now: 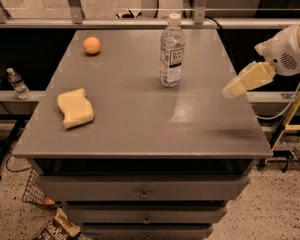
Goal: Move blue plastic bottle near sponge
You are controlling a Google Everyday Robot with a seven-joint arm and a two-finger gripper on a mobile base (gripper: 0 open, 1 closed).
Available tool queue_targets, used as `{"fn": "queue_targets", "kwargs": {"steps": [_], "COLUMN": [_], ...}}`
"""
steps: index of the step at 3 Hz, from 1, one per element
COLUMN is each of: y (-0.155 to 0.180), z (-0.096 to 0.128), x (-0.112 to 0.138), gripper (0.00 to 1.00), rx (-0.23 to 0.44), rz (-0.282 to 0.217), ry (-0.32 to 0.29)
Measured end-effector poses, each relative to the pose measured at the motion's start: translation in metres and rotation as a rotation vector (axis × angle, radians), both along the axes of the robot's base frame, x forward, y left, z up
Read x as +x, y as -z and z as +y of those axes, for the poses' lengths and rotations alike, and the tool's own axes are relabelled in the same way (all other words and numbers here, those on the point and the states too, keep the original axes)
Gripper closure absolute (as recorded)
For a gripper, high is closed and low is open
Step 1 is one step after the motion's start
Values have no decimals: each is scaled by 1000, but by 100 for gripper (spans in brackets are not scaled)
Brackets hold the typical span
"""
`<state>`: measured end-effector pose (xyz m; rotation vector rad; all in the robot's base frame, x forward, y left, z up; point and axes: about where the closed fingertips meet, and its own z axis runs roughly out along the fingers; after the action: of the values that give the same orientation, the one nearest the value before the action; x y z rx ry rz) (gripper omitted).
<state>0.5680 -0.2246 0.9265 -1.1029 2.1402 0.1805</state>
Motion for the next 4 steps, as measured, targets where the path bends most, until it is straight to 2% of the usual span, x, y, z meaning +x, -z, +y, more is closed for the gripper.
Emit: {"fn": "queue_targets", "kwargs": {"steps": [1,2,4], "y": [0,-1,-15], "z": [0,13,69], "x": [0,7,46], "gripper": [0,0,0], "rx": [0,23,79], "rz": [0,0,-17], "ry": [0,-18,-74]}}
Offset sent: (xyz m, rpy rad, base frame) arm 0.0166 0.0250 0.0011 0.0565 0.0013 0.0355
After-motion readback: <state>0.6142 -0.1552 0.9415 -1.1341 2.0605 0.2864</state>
